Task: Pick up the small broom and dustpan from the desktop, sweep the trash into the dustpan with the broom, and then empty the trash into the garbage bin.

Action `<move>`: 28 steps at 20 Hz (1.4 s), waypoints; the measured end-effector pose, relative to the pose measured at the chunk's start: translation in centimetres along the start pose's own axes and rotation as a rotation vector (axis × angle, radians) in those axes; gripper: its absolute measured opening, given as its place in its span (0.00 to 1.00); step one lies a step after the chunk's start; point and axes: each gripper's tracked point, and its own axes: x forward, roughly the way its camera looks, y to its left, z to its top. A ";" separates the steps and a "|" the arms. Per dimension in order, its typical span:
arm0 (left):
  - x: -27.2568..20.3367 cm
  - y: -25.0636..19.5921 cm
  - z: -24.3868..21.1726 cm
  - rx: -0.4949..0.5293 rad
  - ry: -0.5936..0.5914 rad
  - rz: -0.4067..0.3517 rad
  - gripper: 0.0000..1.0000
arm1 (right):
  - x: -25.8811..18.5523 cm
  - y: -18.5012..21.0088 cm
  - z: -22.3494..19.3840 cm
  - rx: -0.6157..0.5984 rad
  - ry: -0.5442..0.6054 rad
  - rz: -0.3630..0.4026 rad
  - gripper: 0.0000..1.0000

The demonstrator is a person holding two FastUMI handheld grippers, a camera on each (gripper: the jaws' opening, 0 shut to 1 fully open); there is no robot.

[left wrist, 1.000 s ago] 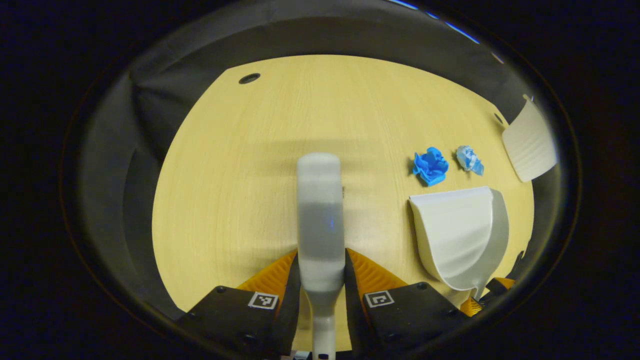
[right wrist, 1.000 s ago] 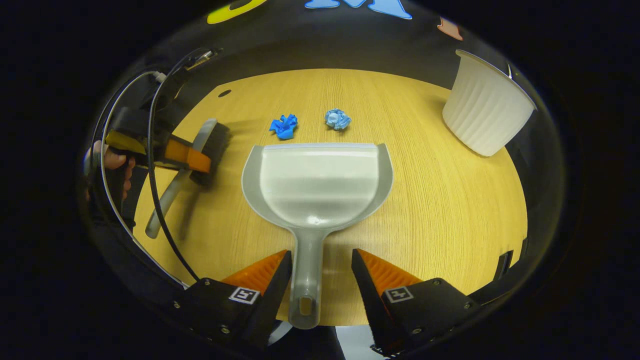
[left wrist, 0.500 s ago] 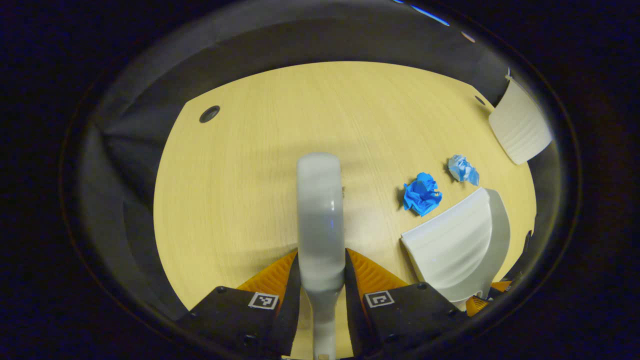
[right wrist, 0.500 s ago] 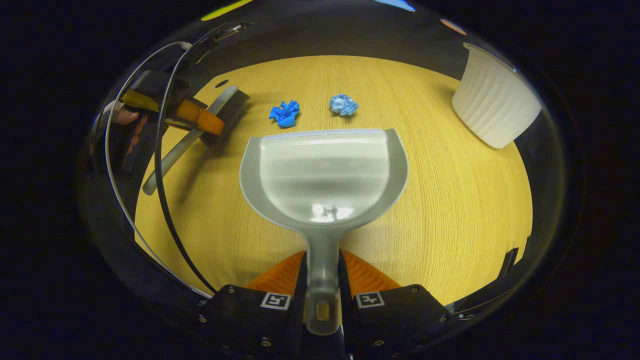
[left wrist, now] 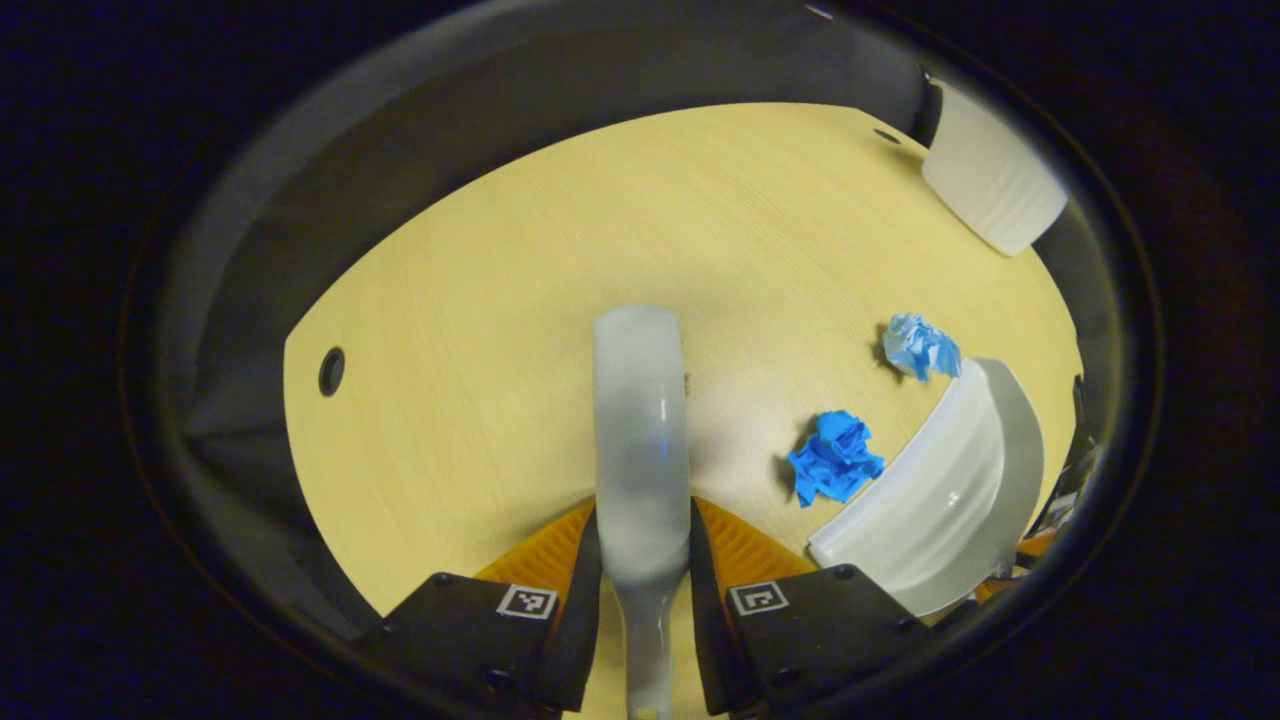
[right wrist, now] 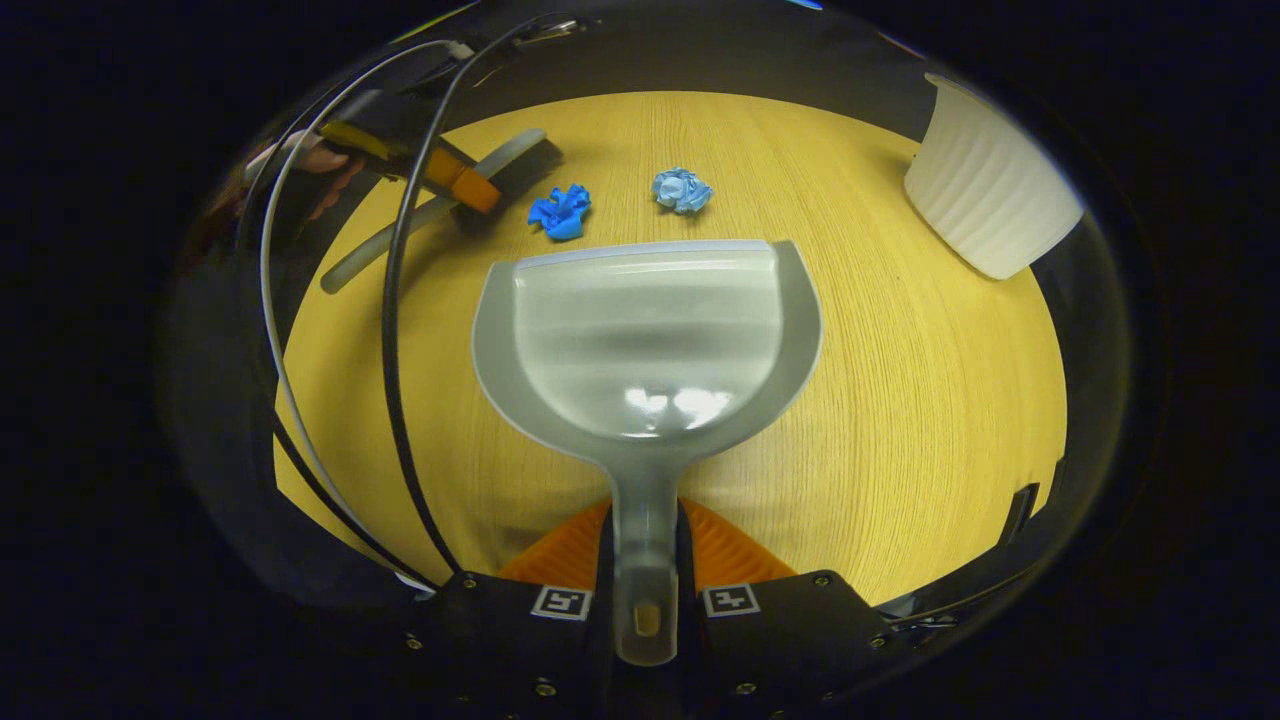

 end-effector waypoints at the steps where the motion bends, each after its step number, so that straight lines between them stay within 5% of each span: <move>1: 0.3 -0.4 0.9 0.040 -0.005 -0.003 0.51 | 0.0 0.1 -0.1 0.004 0.003 0.001 0.26; 10: 1.3 -5.7 6.0 0.270 -0.014 -0.093 0.51 | 0.1 0.1 0.1 0.013 0.008 0.000 0.26; 18: 0.5 -10.8 5.7 0.485 0.012 -0.210 0.51 | 0.1 0.0 0.1 0.008 0.003 -0.003 0.26; 28: -5.8 -12.9 2.0 0.530 0.068 -0.353 0.51 | -0.2 -0.1 0.7 0.011 -0.011 0.002 0.26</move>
